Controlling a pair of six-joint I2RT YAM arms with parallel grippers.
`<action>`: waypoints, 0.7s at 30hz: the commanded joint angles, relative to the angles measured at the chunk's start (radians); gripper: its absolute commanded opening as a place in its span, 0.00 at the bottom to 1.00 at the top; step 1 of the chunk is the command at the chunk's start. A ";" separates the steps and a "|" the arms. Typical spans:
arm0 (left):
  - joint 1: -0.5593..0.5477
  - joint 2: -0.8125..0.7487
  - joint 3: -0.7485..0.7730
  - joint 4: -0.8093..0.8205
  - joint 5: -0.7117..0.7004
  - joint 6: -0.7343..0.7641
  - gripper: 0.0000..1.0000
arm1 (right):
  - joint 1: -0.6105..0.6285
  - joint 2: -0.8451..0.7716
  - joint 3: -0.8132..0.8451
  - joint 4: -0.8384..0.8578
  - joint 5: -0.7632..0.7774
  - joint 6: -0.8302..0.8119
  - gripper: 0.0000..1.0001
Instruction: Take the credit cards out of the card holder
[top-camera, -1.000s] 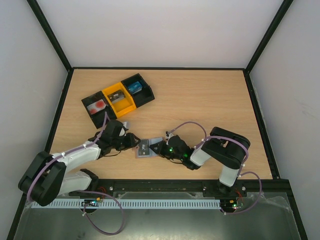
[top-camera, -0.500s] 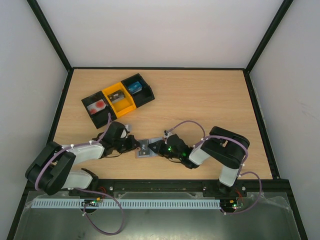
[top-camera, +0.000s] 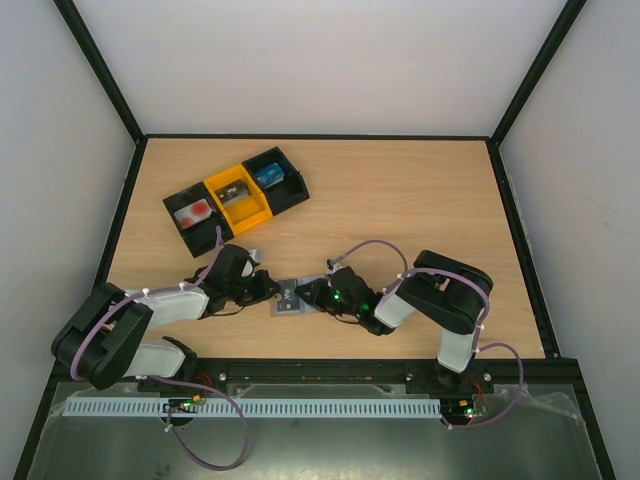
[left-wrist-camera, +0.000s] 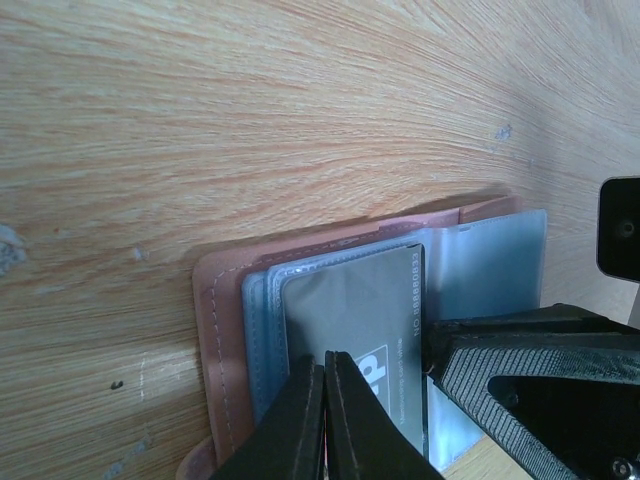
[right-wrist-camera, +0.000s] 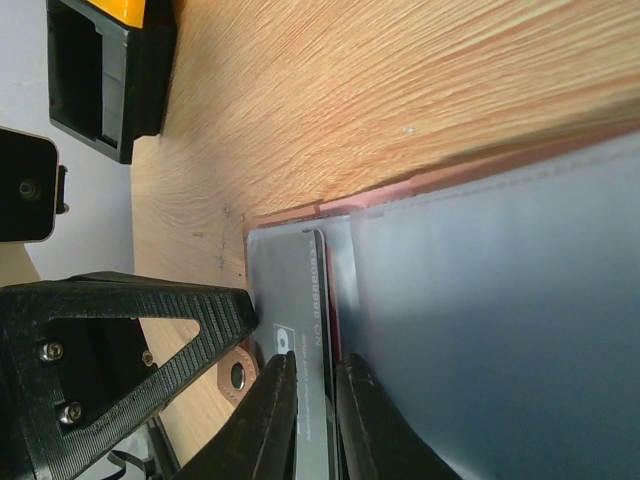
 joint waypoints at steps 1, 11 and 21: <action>-0.004 0.022 -0.035 -0.052 -0.041 0.004 0.04 | -0.002 0.026 0.014 -0.002 -0.001 -0.017 0.13; -0.003 0.024 -0.050 -0.038 -0.040 -0.002 0.03 | -0.003 0.056 0.019 0.012 -0.011 0.000 0.17; -0.003 0.026 -0.060 -0.021 -0.037 -0.019 0.03 | -0.002 0.076 0.026 0.043 -0.034 -0.002 0.15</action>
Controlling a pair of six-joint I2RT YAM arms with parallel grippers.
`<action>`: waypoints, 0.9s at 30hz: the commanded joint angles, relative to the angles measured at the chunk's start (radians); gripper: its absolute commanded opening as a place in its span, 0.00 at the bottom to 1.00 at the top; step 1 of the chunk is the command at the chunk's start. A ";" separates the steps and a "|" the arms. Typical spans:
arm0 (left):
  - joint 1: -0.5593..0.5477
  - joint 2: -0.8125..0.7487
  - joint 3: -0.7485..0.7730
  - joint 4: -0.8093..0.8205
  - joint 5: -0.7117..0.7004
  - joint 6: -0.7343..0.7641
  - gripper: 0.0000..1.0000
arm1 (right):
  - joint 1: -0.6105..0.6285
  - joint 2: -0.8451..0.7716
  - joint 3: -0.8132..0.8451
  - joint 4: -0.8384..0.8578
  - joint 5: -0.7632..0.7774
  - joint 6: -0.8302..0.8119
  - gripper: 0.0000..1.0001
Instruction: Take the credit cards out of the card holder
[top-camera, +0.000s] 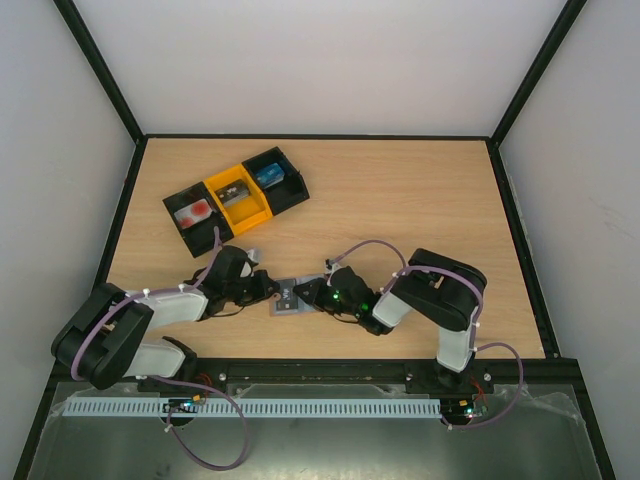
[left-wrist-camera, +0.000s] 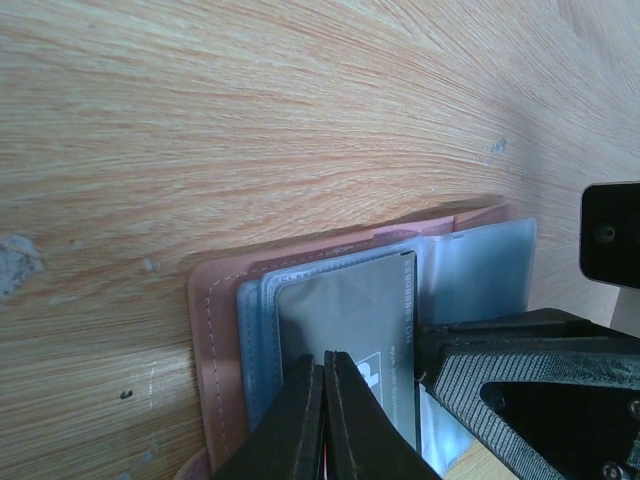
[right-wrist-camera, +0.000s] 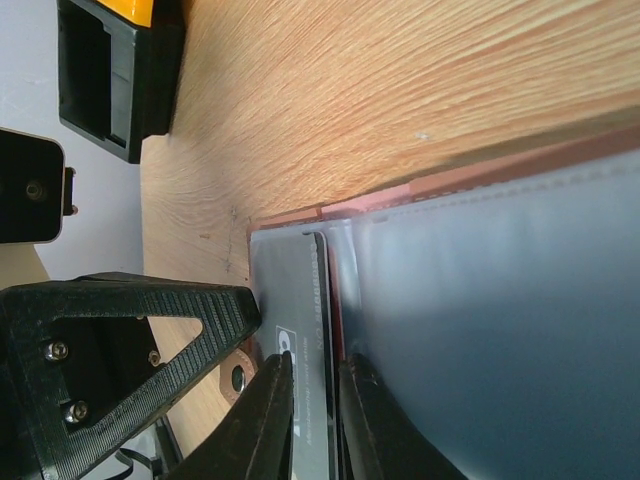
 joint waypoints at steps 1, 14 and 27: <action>-0.004 0.023 -0.035 -0.074 -0.035 -0.007 0.03 | 0.003 0.041 0.020 0.000 -0.022 -0.009 0.14; -0.003 -0.055 0.066 -0.215 -0.016 0.011 0.21 | 0.000 0.014 -0.008 0.022 0.007 -0.016 0.02; -0.003 -0.052 0.051 -0.162 0.020 -0.006 0.33 | 0.000 0.002 -0.011 0.006 -0.002 -0.011 0.08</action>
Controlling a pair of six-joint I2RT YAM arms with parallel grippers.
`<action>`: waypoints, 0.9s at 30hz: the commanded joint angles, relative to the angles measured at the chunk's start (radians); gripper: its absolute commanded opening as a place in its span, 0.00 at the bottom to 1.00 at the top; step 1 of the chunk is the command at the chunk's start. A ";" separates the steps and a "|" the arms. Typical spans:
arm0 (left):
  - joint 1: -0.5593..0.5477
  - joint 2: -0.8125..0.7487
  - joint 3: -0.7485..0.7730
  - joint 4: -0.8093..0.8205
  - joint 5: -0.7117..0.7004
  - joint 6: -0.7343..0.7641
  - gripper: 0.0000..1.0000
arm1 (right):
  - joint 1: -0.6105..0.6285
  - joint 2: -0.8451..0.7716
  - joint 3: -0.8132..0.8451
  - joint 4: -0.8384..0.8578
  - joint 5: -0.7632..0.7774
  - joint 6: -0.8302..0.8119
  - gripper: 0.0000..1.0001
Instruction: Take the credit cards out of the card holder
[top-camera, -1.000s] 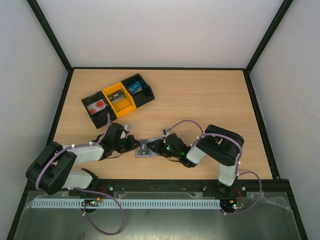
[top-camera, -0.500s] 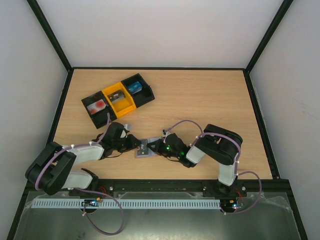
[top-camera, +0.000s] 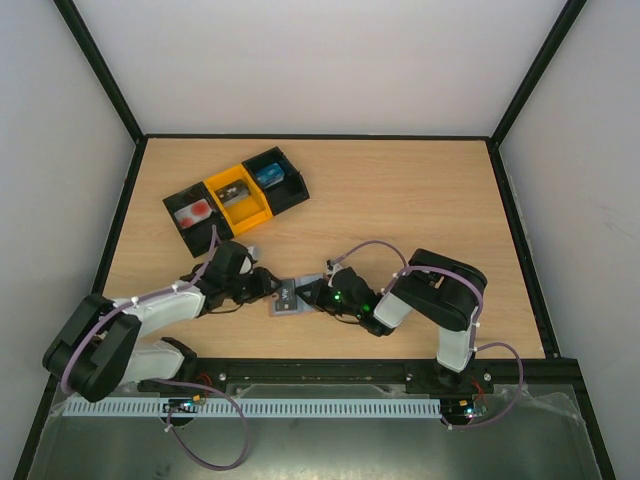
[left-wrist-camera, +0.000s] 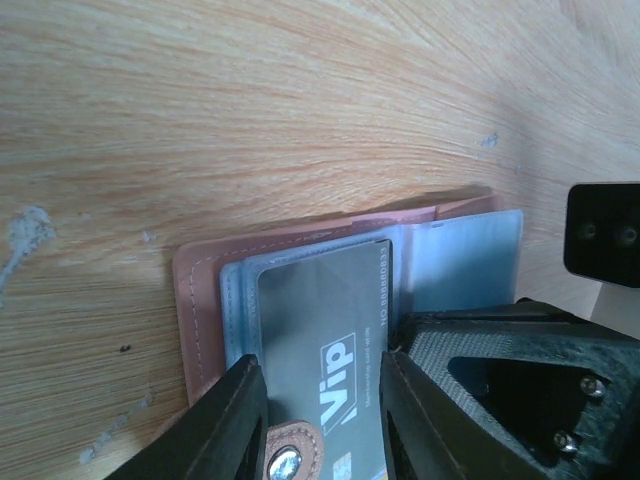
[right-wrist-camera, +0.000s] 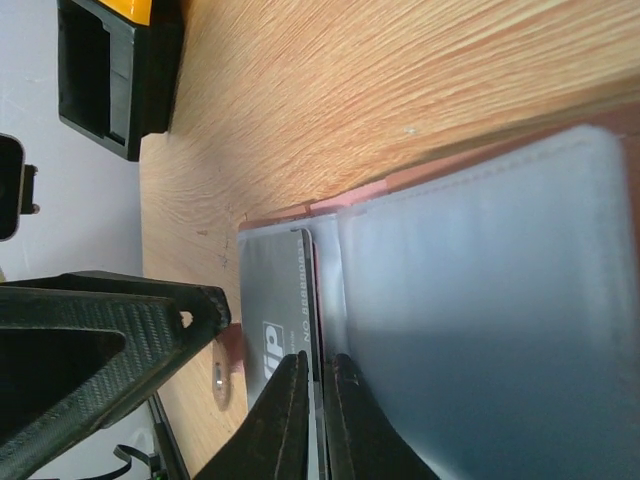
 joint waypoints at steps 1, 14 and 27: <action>-0.003 0.047 -0.021 0.040 0.036 -0.007 0.31 | 0.002 -0.001 0.004 -0.014 -0.004 -0.008 0.10; -0.004 0.155 -0.062 0.158 0.064 -0.036 0.03 | 0.003 0.011 0.014 -0.031 -0.009 -0.018 0.10; -0.004 0.085 -0.075 0.084 0.009 -0.036 0.11 | -0.003 0.019 -0.051 0.110 0.007 0.014 0.02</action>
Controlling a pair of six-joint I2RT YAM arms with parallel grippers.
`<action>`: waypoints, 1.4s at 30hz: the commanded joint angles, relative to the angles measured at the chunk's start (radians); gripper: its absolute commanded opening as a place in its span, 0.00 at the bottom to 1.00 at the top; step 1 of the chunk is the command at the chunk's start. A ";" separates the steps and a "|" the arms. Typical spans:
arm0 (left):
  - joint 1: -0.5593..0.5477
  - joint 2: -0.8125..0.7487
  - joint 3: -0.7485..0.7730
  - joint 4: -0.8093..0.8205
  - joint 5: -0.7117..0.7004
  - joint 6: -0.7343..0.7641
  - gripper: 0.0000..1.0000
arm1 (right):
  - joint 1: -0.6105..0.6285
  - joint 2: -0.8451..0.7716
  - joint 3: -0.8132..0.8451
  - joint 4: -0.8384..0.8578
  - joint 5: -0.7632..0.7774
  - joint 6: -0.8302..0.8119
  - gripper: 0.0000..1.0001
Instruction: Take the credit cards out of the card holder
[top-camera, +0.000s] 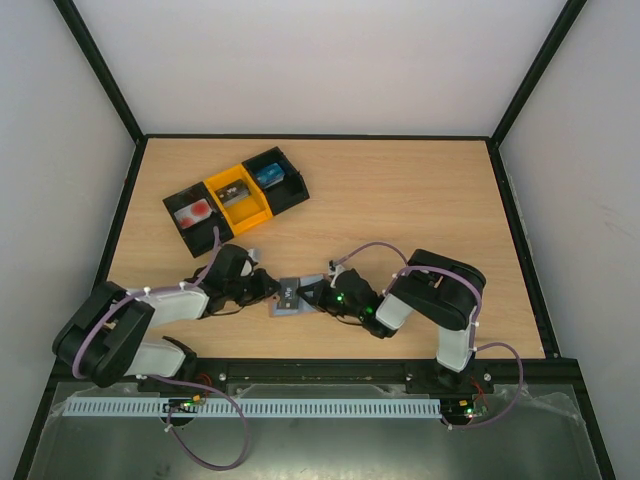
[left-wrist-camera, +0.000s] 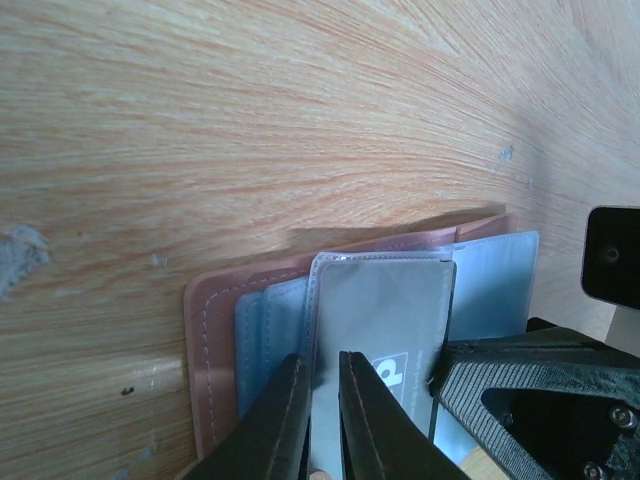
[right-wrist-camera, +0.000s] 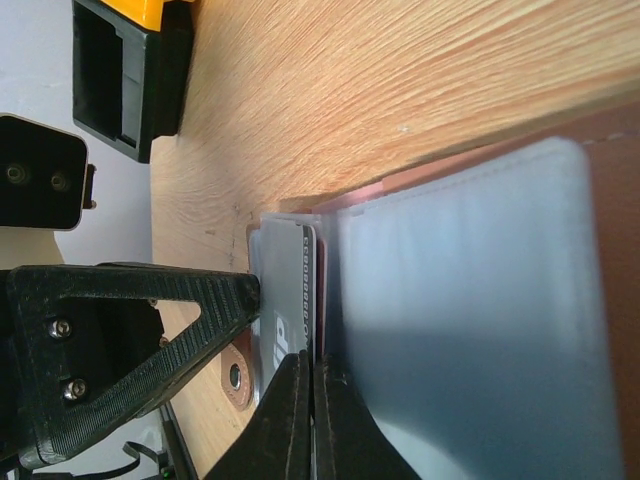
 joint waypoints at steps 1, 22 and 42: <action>-0.011 -0.020 -0.022 -0.097 -0.019 0.007 0.12 | -0.001 0.011 -0.030 0.059 0.009 0.007 0.02; -0.011 0.071 0.017 -0.121 -0.063 0.068 0.10 | -0.011 -0.004 -0.057 0.065 -0.005 0.003 0.02; -0.008 0.085 0.018 -0.107 -0.041 0.091 0.09 | -0.017 -0.014 -0.111 0.104 0.003 0.052 0.02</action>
